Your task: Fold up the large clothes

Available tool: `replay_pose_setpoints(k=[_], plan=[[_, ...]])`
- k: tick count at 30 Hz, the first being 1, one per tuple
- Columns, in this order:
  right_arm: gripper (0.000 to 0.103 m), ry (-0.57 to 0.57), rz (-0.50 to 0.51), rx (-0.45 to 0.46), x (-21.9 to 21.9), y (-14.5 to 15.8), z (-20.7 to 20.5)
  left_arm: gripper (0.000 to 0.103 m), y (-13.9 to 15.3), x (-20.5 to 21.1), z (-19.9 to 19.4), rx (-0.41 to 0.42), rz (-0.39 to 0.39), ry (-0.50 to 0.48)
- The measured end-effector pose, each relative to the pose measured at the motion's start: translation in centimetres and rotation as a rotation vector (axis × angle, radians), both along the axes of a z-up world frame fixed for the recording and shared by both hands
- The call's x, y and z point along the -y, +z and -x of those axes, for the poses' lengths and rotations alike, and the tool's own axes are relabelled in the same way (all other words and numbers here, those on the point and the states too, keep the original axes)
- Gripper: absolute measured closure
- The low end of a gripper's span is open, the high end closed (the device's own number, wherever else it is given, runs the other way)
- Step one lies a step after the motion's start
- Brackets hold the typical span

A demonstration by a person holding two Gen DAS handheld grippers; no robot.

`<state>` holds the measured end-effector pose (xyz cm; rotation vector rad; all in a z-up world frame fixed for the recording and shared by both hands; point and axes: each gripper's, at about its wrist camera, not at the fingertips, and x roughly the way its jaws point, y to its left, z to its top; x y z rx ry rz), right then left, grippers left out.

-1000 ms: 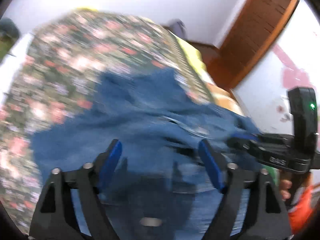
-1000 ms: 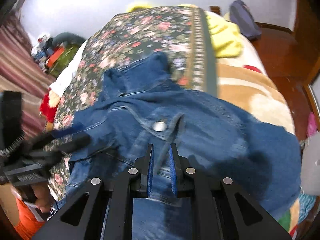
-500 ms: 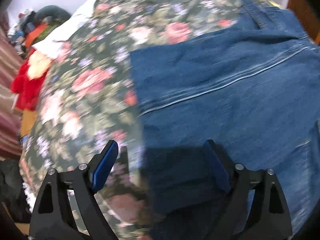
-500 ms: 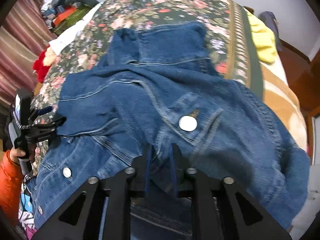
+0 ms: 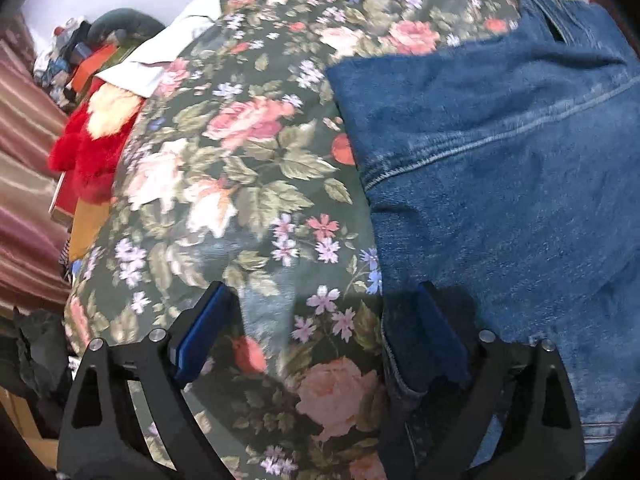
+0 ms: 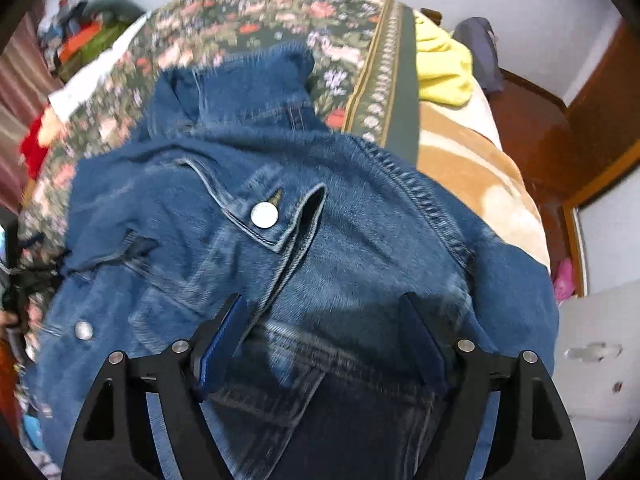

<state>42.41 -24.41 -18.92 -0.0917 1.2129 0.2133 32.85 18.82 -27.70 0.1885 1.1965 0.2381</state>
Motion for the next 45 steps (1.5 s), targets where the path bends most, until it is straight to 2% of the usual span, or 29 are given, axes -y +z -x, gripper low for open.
replay_pose_setpoints(k=[5,9,12,15,18,22,26,29,33,35,37,40,43,44,45], plan=[[0.026,-0.059,-0.101,0.092,2.7,4.9,2.0,0.012,4.9,1.3,0.5,0.101,-0.008,-0.029],[0.024,-0.164,-0.187,0.155,6.8,8.2,3.7,0.012,9.2,3.5,-0.2,0.187,0.046,-0.070],[0.022,-0.252,-0.235,0.184,10.4,9.5,4.9,0.012,11.8,6.4,-1.5,0.238,0.095,-0.127],[0.018,-0.348,-0.252,0.199,14.2,9.6,6.6,0.011,13.3,9.8,-3.0,0.271,0.150,-0.183],[0.017,-0.446,-0.274,0.162,17.9,8.0,8.4,0.011,13.7,13.4,-4.7,0.276,0.198,-0.236],[0.017,-0.556,-0.314,0.085,21.9,4.5,10.1,0.011,12.7,18.1,-6.5,0.247,0.234,-0.299],[0.017,-0.658,-0.392,-0.014,25.3,0.0,11.3,0.011,10.0,22.6,-7.7,0.199,0.225,-0.364],[0.017,-0.718,-0.414,-0.071,26.8,-3.0,11.4,0.011,7.7,24.0,-8.4,0.145,0.209,-0.361],[0.018,-0.763,-0.523,-0.130,28.2,-6.3,10.5,0.011,5.7,23.9,-8.6,0.093,0.240,-0.318],[0.018,-0.783,-0.527,-0.123,28.4,-7.1,9.8,0.011,5.3,23.3,-8.7,0.084,0.264,-0.301],[0.021,-0.783,-0.526,-0.095,28.2,-7.4,8.8,0.011,5.4,22.7,-8.6,0.085,0.295,-0.282],[0.031,-0.806,-0.525,-0.076,27.8,-8.0,7.5,0.011,6.0,22.3,-8.2,0.100,0.296,-0.273],[0.058,-0.801,-0.496,-0.036,27.2,-7.4,6.4,0.011,6.8,22.1,-7.7,0.125,0.264,-0.278],[0.070,-0.778,-0.486,-0.009,26.8,-6.7,6.2,0.011,7.3,22.0,-7.3,0.140,0.245,-0.285],[0.076,-0.766,-0.460,0.007,26.4,-6.1,6.0,0.011,7.7,21.9,-7.0,0.149,0.236,-0.289]])
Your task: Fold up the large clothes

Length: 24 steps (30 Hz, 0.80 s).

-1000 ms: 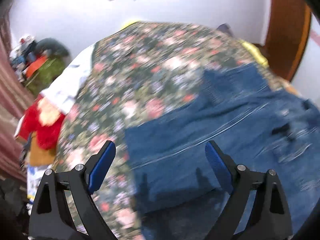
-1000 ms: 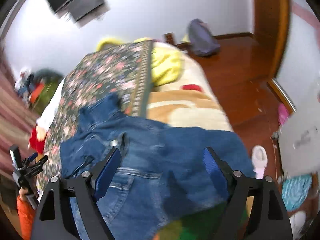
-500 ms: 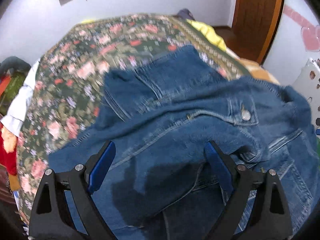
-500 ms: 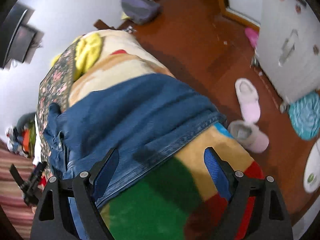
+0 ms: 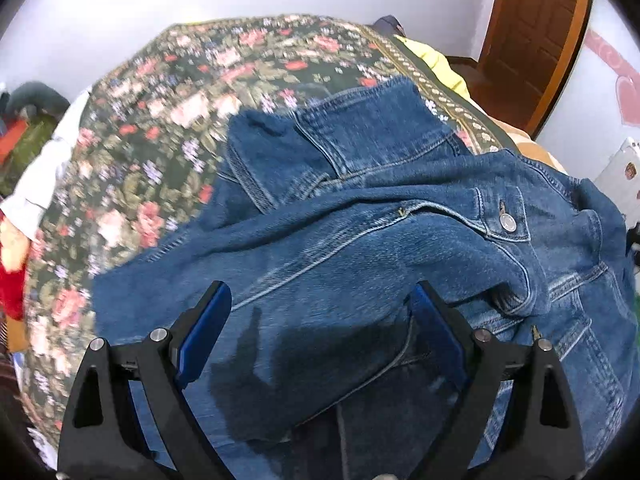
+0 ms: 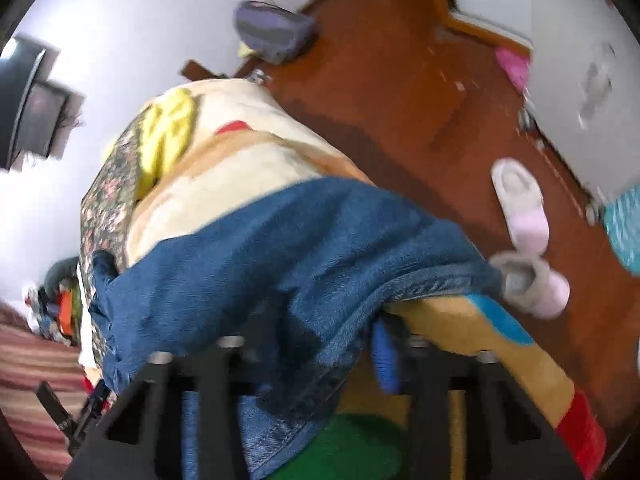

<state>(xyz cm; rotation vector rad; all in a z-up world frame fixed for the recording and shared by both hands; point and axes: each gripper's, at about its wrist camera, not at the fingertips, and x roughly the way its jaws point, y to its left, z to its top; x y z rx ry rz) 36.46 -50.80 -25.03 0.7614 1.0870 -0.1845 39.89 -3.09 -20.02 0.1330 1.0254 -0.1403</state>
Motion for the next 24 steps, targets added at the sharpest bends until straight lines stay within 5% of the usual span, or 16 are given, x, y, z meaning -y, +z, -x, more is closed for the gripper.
replay_pose_setpoints(k=[3,7,15,20,24], plan=[[0.088,0.048,0.102,0.075,-1.8,3.3,-0.3,0.012,1.4,-0.7,0.9,0.045,-0.012,0.001],[0.090,0.099,0.176,0.219,-4.6,9.1,-0.5,0.011,3.3,-2.3,2.0,0.093,-0.001,0.019],[0.094,0.361,0.195,0.504,-16.3,21.1,-2.1,0.011,7.4,-6.7,5.0,0.201,0.033,0.079],[0.094,0.562,0.182,0.536,-26.9,22.1,-3.3,0.011,8.4,-8.9,7.1,0.227,0.037,0.107],[0.094,0.706,0.168,0.404,-34.2,16.8,-4.3,0.011,8.3,-10.7,8.9,0.231,0.025,0.131]])
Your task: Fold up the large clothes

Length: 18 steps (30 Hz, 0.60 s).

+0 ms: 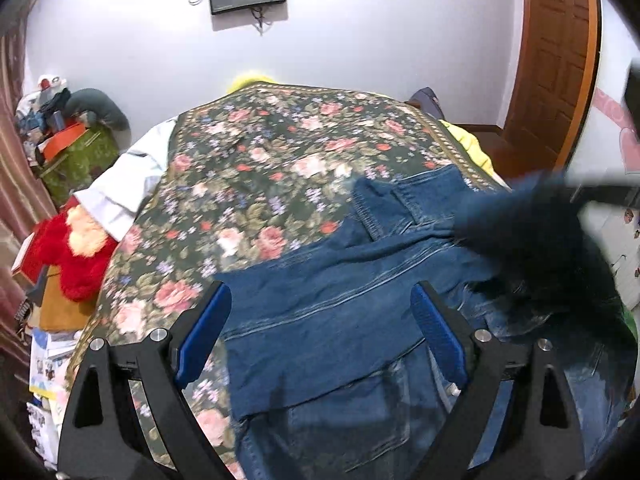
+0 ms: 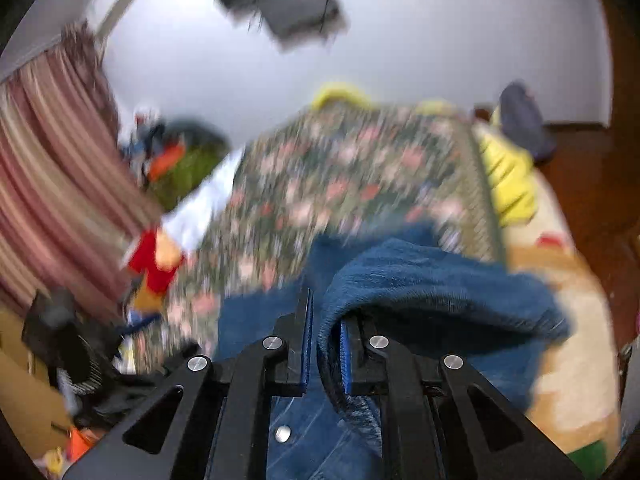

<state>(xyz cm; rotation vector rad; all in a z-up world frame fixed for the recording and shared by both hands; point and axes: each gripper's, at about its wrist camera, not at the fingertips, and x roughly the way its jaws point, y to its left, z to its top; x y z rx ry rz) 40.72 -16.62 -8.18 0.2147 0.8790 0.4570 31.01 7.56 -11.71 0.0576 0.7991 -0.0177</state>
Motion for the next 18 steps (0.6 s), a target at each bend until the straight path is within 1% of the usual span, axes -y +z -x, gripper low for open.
replay_pose_setpoints(k=[2,3,5,6,7,9,10,12,16,18], plan=[[0.093,0.035,0.033,-0.079,-1.8,-3.0,0.2,0.011,-0.4,-0.8,0.8,-0.013,0.003,0.009],[0.093,0.055,0.049,-0.139,-2.7,-5.1,0.3,0.011,-0.7,-1.1,1.0,-0.023,0.003,0.012],[0.093,0.072,0.072,-0.221,-3.1,-7.6,0.7,0.011,-1.1,-1.3,1.4,-0.036,0.000,0.015],[0.093,0.074,0.088,-0.261,-3.2,-8.8,1.0,0.011,-1.4,-1.3,1.5,-0.045,-0.005,0.015],[0.093,0.075,0.095,-0.284,-2.7,-9.6,1.3,0.011,-1.6,-1.2,1.6,-0.054,-0.010,0.013],[0.093,0.087,0.133,-0.364,-2.4,-11.0,1.7,0.011,-1.8,-0.8,1.7,-0.063,-0.017,0.006],[0.093,0.102,0.146,-0.394,-2.1,-11.4,1.7,0.011,-1.8,-0.6,1.7,-0.064,-0.019,0.001],[0.093,0.126,0.152,-0.402,-1.3,-11.2,2.5,0.011,-1.5,0.5,1.4,-0.063,-0.025,-0.018],[0.093,0.144,0.143,-0.367,0.4,-8.9,4.2,0.011,-0.1,3.4,0.4,-0.040,-0.027,-0.075],[0.093,0.132,0.141,-0.309,1.7,-7.0,5.2,0.011,1.0,5.5,-0.6,-0.031,-0.006,-0.126]])
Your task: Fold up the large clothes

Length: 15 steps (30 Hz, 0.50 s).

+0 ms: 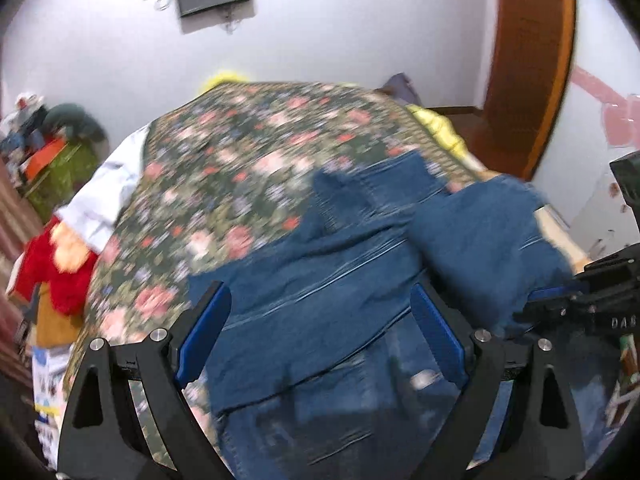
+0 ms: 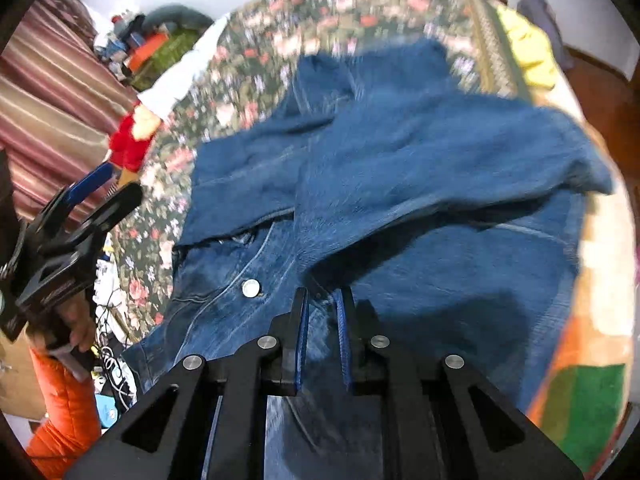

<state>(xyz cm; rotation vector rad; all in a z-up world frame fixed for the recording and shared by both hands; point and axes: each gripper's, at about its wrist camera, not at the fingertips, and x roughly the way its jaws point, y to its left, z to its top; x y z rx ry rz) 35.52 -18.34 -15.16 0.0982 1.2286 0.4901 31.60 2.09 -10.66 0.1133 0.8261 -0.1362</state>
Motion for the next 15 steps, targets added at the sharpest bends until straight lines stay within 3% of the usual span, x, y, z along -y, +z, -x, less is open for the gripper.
replay_pose_setpoints(k=[4,7,12,15], plan=[[0.093,-0.037,0.005,0.117,3.1,3.3,1.1,0.011,1.4,4.0,-2.1,-0.006,0.032,-0.081],[0.093,-0.124,0.037,0.199,7.0,5.2,1.4,0.011,1.6,7.9,-4.2,-0.040,0.055,-0.159],[0.093,-0.262,0.107,0.252,13.3,5.8,1.3,0.011,-0.4,15.5,-7.7,-0.139,0.049,-0.290],[0.093,-0.321,0.118,0.231,16.3,4.8,1.3,0.011,-2.5,19.4,-9.1,-0.220,0.043,-0.367]])
